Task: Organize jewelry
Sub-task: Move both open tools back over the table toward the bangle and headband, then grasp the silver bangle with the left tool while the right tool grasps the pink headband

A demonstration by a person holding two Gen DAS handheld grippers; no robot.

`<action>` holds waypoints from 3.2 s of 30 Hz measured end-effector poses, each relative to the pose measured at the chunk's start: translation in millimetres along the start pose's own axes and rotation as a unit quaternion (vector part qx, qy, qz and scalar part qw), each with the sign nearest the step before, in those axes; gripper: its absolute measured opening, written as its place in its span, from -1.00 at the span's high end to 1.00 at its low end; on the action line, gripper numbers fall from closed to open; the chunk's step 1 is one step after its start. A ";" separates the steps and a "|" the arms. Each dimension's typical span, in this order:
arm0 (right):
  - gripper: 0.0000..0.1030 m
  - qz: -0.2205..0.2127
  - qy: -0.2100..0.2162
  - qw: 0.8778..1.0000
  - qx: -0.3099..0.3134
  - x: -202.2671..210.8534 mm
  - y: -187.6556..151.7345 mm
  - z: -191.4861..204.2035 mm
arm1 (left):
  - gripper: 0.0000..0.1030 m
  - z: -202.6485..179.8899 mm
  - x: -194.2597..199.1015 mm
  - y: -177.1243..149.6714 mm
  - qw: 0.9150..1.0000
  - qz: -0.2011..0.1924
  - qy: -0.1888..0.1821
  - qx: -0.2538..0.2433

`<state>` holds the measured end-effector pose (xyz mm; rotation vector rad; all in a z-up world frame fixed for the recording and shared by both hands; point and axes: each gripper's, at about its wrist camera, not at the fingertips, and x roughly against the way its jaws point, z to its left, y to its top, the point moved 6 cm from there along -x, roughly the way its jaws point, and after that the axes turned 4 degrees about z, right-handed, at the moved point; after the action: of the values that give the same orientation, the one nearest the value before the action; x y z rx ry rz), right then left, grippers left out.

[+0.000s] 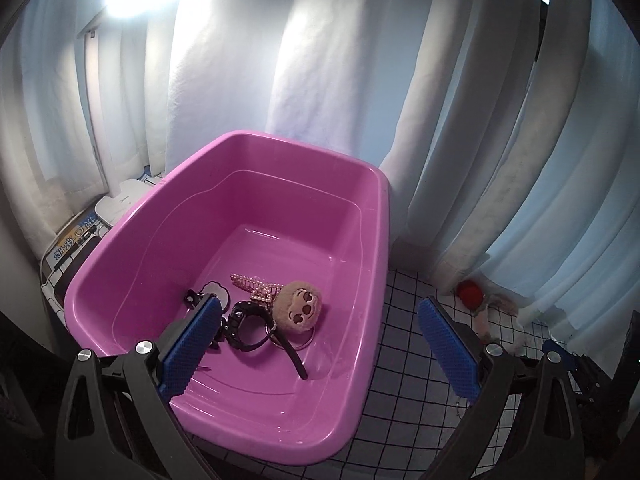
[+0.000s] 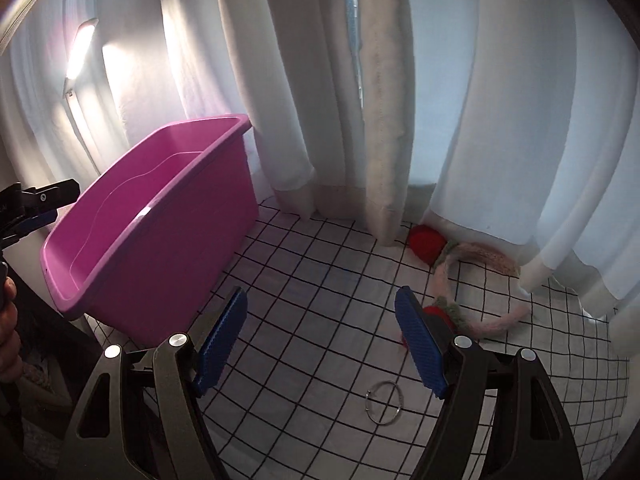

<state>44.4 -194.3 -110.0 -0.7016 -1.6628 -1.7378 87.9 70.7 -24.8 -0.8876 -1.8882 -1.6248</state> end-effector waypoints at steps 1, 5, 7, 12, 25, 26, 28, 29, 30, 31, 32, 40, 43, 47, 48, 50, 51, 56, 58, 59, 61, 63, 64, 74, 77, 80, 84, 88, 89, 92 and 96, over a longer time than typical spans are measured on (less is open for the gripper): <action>-0.42 0.003 -0.014 1.000 -0.014 3.4 -7.0 -19.1 | -0.88 -12.4 -0.2 -3.7 1.000 0.001 -0.010 -0.008; -0.41 0.014 -0.052 0.996 -0.069 14.3 -33.8 -84.5 | -0.88 -62.9 -9.1 -25.2 0.998 0.018 -0.043 -0.045; -0.42 0.017 -0.065 0.994 -0.091 18.2 -45.5 -109.3 | -0.88 -85.0 -16.8 -38.7 0.996 0.034 -0.050 -0.063; -0.41 0.024 -0.078 0.990 -0.112 20.1 -69.1 -142.6 | -0.88 -124.0 -42.3 -75.6 0.992 0.068 -0.058 -0.087; -0.42 0.050 -0.044 0.996 -0.065 -31.8 -78.8 -167.2 | -0.88 -173.0 -120.1 -165.4 0.983 0.146 -0.040 -0.100; -0.42 0.052 -0.039 0.996 -0.059 -37.4 -76.9 -168.0 | -0.88 -176.6 -124.4 -171.5 0.982 0.151 -0.037 -0.103; -0.41 0.056 -0.030 0.997 -0.049 -47.2 -73.1 -169.6 | -0.88 -184.7 -132.1 -183.0 0.980 0.159 -0.027 -0.115; -0.41 0.056 -0.025 0.997 -0.046 -51.7 -70.8 -170.3 | -0.88 -188.6 -135.6 -188.6 0.979 0.164 -0.020 -0.122; -0.41 0.058 -0.020 0.997 -0.042 -56.3 -68.8 -170.5 | -0.88 -193.4 -138.6 -193.4 0.977 0.168 -0.017 -0.130; -0.41 0.062 -0.016 0.997 -0.036 -60.8 -67.1 -170.2 | -0.88 -197.0 -141.1 -197.3 0.976 0.170 -0.014 -0.134; -0.41 0.064 -0.014 0.997 -0.027 -65.1 -65.1 -169.3 | -0.88 -200.0 -142.9 -200.1 0.976 0.171 -0.010 -0.136; -0.41 0.065 -0.002 0.997 0.029 -88.8 -49.3 -164.1 | -0.88 -221.3 -159.8 -210.6 0.976 0.178 -0.014 -0.124; -0.41 0.064 -0.003 0.997 0.053 -94.4 -43.7 -163.2 | -0.88 -225.5 -168.2 -212.8 0.977 0.180 -0.004 -0.118; -0.41 0.064 0.001 0.995 0.082 -101.2 -37.5 -162.7 | -0.88 -225.2 -176.4 -215.6 0.978 0.179 0.010 -0.107; -0.41 0.064 0.001 0.994 0.088 -102.8 -36.5 -162.7 | -0.88 -224.5 -178.0 -216.3 0.978 0.177 0.017 -0.107; -0.41 0.066 0.002 0.992 0.103 -106.5 -35.2 -162.7 | -0.88 -223.1 -181.4 -218.3 0.978 0.179 0.022 -0.104; -0.41 0.067 0.002 0.992 0.111 -108.6 -34.8 -162.7 | -0.88 -222.3 -183.0 -219.0 0.978 0.179 0.026 -0.102; -0.41 0.085 0.013 0.985 0.149 -124.7 -35.0 -158.8 | -0.88 -220.9 -186.7 -220.2 0.980 0.172 0.041 -0.097; -0.41 0.094 0.020 0.981 0.166 -131.8 -34.9 -155.2 | -0.88 -220.6 -189.1 -219.8 0.979 0.171 0.051 -0.099; -0.41 0.096 0.024 0.979 0.179 -134.2 -35.5 -151.9 | -0.88 -220.2 -189.9 -219.3 0.979 0.168 0.053 -0.099; -0.41 0.102 0.024 0.972 0.212 -139.5 -37.6 -144.8 | -0.90 -219.3 -190.1 -219.2 0.980 0.165 0.057 -0.096; -0.41 0.110 0.023 0.964 0.239 -146.3 -40.3 -139.2 | -0.90 -218.1 -190.9 -218.7 0.981 0.161 0.059 -0.093; -0.41 0.117 0.028 0.962 0.246 -150.1 -41.7 -136.9 | -0.90 -217.9 -190.6 -219.0 0.981 0.160 0.060 -0.091; -0.57 0.138 0.066 0.964 0.220 -174.9 -38.3 -131.2 | -0.90 -217.9 -195.1 -216.1 0.983 0.153 0.073 -0.072; -0.57 0.156 0.089 0.960 0.215 -176.2 -41.0 -129.6 | -0.90 -217.3 -195.2 -215.8 0.984 0.148 0.071 -0.075; -0.57 0.171 0.102 0.949 0.244 -174.6 -47.3 -127.4 | -0.90 -217.0 -194.9 -215.6 0.984 0.147 0.070 -0.077; -0.60 0.177 0.076 0.947 0.256 -180.4 -52.7 -125.6 | -0.90 -218.3 -193.4 -217.1 0.984 0.144 0.071 -0.076; -0.61 0.163 0.079 0.956 0.232 -186.2 -49.3 -124.5 | -0.90 -219.1 -193.5 -217.3 0.984 0.147 0.071 -0.077; -0.61 0.159 0.078 0.957 0.230 -185.9 -49.4 -123.9 | -0.90 -219.1 -193.5 -217.2 0.983 0.148 0.070 -0.078; -0.59 0.154 0.080 0.960 0.222 -183.1 -50.9 -124.4 | -0.89 -218.5 -193.7 -217.1 0.983 0.149 0.067 -0.080; -0.34 0.148 0.082 0.962 0.217 -180.3 -50.9 -123.8 | -0.87 -218.1 -190.7 -219.3 0.983 0.147 0.062 -0.085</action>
<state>131.2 -303.4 -286.0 -0.5483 -1.6488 -1.1389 41.9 -191.4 -272.4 -1.0535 -1.4714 -1.6319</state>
